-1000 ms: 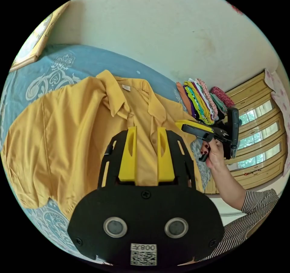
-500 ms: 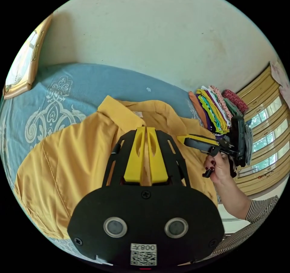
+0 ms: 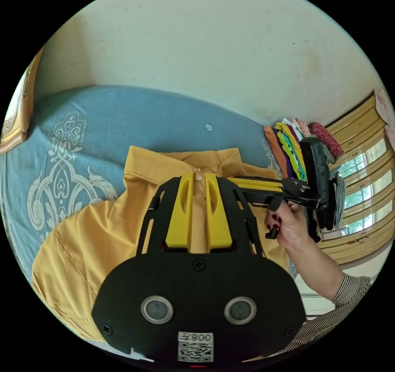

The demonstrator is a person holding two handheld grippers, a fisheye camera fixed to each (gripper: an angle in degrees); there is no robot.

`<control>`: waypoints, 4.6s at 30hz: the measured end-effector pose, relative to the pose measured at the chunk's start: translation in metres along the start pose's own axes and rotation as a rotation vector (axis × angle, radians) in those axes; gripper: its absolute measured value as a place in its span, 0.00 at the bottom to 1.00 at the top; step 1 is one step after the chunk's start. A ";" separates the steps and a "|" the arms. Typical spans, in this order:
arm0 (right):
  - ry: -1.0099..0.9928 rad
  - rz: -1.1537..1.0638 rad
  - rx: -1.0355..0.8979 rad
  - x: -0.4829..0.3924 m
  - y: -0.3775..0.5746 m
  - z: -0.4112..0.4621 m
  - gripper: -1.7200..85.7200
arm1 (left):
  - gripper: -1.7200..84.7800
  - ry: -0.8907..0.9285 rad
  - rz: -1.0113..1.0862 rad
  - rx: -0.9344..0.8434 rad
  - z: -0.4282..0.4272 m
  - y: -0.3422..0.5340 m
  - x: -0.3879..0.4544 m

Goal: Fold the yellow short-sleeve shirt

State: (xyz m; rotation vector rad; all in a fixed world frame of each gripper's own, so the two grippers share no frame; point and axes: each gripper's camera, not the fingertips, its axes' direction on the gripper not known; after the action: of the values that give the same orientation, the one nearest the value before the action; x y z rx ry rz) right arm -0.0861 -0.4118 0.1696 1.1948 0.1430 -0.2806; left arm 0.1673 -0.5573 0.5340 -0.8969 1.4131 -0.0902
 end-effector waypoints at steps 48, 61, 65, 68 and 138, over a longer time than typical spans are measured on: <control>0.449 0.092 -0.107 0.190 0.010 -0.070 0.03 | 0.03 -0.443 -0.184 -0.016 -0.032 0.070 -0.244; 0.512 0.076 -0.003 0.174 0.133 -0.137 0.09 | 0.08 -0.259 -0.201 0.035 -0.083 0.176 -0.253; 0.562 0.112 -0.145 0.187 0.181 -0.114 0.09 | 0.08 -0.289 -0.293 -0.028 -0.097 0.229 -0.267; 0.504 0.193 -0.114 0.201 0.197 -0.121 0.07 | 0.08 -0.261 -0.358 -0.002 -0.112 0.248 -0.274; -0.178 -0.156 -0.239 -0.176 0.395 -0.168 0.07 | 0.13 0.210 -0.082 -0.242 -0.294 0.493 0.064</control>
State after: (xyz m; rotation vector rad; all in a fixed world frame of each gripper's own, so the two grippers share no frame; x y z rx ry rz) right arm -0.1331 -0.0972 0.5077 0.9179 0.1108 -0.4912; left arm -0.2945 -0.3991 0.2250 -1.1724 1.6051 -0.0775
